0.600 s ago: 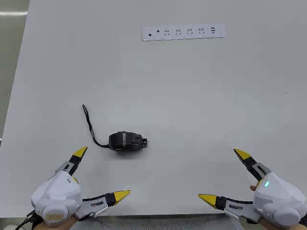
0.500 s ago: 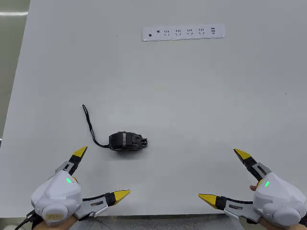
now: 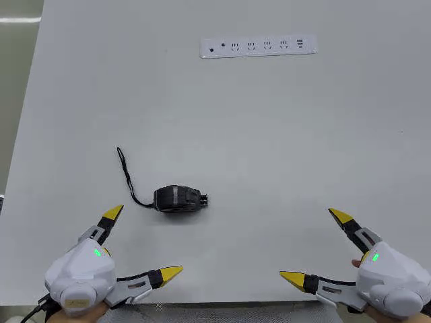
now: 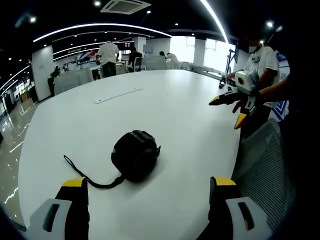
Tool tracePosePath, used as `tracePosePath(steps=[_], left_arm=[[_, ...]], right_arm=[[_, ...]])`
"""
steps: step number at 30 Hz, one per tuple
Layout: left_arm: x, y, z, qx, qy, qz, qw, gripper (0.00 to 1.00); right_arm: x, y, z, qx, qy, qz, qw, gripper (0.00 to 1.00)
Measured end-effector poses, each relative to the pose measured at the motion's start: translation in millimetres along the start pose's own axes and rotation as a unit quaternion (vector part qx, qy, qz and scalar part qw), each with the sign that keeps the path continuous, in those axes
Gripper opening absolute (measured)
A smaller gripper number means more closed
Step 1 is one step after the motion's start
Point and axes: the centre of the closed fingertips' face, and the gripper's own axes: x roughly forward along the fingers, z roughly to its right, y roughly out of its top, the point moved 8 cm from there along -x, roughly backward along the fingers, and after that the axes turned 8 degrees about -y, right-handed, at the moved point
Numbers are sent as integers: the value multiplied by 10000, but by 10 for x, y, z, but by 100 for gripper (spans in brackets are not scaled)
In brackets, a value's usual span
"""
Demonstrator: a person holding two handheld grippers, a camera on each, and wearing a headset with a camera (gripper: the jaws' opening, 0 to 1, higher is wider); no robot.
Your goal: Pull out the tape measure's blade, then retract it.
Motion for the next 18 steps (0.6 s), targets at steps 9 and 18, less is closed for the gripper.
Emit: tracePosePath(steps=[9, 18], left_arm=[[6, 24, -4, 64, -22, -10, 10000, 98], [13, 33, -10, 130, -67, -83, 9999, 96]], right_arm=[[-5, -2, -4, -1, -22, -4, 10000, 95], [7, 12, 5, -72, 26, -17, 10000, 94]])
